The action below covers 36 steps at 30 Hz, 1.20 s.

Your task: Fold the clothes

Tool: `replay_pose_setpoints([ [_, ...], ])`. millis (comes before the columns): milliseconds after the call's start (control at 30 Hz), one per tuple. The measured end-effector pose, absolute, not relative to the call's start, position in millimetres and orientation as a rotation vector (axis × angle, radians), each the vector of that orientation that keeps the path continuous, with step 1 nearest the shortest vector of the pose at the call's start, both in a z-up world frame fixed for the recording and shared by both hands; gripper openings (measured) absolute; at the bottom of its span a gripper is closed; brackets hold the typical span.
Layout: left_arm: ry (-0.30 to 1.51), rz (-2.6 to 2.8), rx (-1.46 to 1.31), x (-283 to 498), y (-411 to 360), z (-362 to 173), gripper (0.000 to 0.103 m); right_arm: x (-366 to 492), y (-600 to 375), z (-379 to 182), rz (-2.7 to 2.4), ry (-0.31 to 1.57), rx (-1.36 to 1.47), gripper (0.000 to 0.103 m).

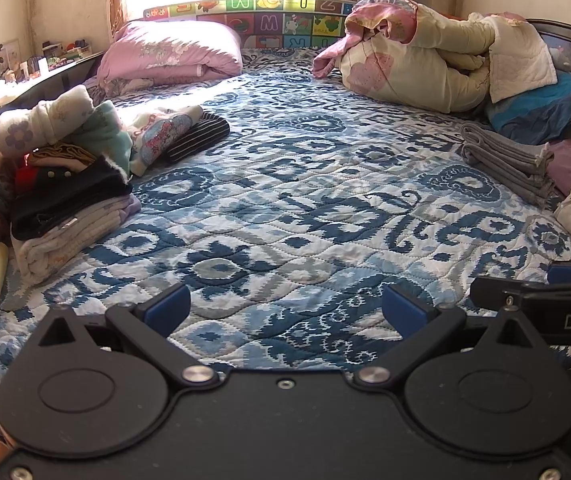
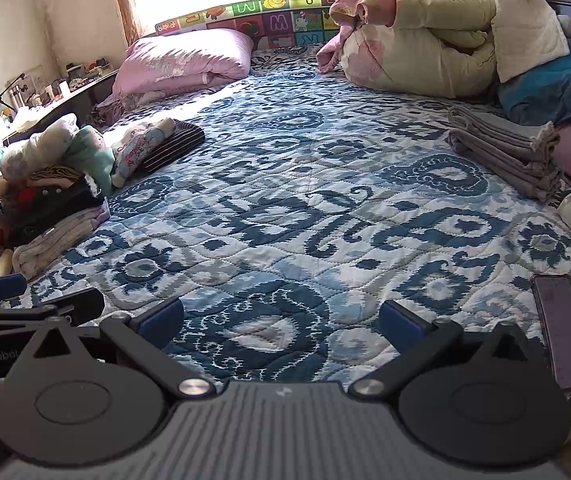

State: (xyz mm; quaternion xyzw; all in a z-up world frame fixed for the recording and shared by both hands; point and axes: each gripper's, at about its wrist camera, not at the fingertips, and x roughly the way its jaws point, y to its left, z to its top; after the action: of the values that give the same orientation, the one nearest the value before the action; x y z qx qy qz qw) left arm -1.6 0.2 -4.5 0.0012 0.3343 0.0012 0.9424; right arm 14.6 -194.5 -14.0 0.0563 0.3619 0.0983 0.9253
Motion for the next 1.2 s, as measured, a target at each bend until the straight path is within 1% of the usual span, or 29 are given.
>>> replay_pose_setpoints([
  [667, 0.674, 0.001, 0.021, -3, -4, -3, 0.103, 13, -196, -12, 0.199, 0.735, 0.116, 0.103],
  [933, 0.675, -0.028, 0.074, -3, -1, 0, 0.103, 13, -195, -12, 0.246, 0.717, 0.129, 0.103],
  [1067, 0.661, -0.037, 0.032, -7, 12, 4, 0.103, 12, -186, -11, 0.275, 0.682, 0.103, 0.103],
  [1200, 0.646, 0.024, -0.024, -10, 45, 3, 0.103, 12, -176, -9, 0.302, 0.646, 0.077, 0.103],
])
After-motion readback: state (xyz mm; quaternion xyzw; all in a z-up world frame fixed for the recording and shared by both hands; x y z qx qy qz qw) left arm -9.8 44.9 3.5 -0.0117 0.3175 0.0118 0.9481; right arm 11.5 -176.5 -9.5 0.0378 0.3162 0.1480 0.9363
